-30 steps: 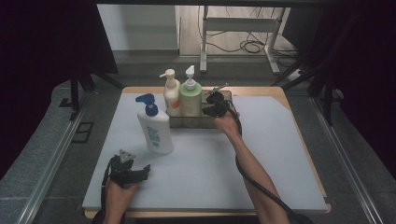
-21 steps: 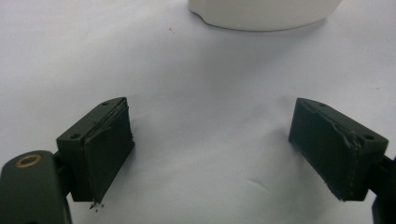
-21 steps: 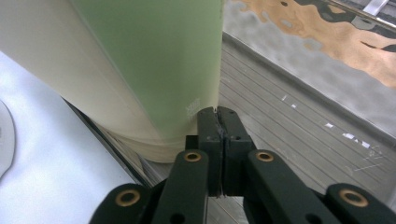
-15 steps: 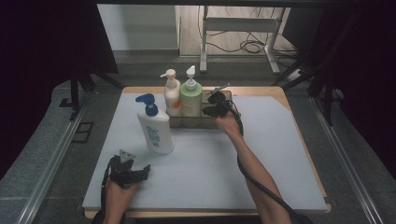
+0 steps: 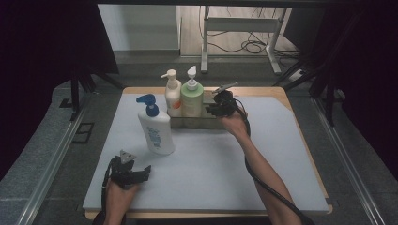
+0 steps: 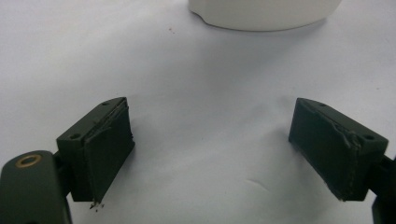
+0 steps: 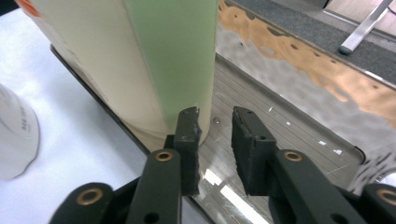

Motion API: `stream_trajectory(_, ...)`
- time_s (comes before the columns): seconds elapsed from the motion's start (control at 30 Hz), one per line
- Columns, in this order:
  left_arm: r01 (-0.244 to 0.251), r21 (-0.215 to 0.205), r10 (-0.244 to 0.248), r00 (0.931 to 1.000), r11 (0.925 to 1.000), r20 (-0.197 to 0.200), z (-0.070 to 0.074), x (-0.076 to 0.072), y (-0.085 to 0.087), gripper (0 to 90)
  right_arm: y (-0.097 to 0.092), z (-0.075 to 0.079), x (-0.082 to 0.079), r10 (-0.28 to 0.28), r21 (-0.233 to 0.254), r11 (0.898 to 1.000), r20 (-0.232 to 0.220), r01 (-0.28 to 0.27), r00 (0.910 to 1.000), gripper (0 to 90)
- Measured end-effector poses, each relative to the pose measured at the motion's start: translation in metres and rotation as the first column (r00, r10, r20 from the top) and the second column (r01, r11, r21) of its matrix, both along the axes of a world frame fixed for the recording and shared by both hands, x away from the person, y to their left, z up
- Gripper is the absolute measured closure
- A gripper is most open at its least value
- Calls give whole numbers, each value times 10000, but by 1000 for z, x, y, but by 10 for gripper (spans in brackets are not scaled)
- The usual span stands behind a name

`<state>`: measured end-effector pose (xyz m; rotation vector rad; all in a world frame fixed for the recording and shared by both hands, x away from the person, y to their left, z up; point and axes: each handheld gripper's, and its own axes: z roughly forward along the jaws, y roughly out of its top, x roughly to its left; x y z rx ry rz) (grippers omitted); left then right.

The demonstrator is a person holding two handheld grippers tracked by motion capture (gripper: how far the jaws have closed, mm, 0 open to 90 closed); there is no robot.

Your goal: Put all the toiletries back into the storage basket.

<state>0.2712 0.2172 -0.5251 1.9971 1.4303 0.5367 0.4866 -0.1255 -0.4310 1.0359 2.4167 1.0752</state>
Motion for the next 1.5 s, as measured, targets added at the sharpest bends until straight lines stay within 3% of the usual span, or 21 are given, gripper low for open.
stream_trajectory(0.5, 1, -1, -1, 10000, 10000, 0, 0, 0, 0, 129, -4, 14, -24, 462, -30, 9989, 412, -461, 9981, 396)
stream_trajectory(0.93, 3, 4, -3, 10000, 10000, 1, 0, 0, 0, 129, -13, 19, -47, 710, -106, 9975, 611, -705, 9956, 192)
stream_trajectory(1.17, 3, 4, -3, 10000, 10000, 0, 0, 0, 0, 129, -19, 19, -59, 880, -359, 9957, 629, -859, 9941, 118)
stream_trajectory(1.3, 1, 1, -1, 10000, 10000, 0, 0, 0, 0, 129, -22, 19, -67, 895, -449, 9953, 734, -863, 9933, 11)
stream_trajectory(1.5, 3, -5, -3, 10000, 10000, -3, 0, 0, 0, 129, -30, 19, -80, 943, -562, 9944, 822, -898, 9921, 0)
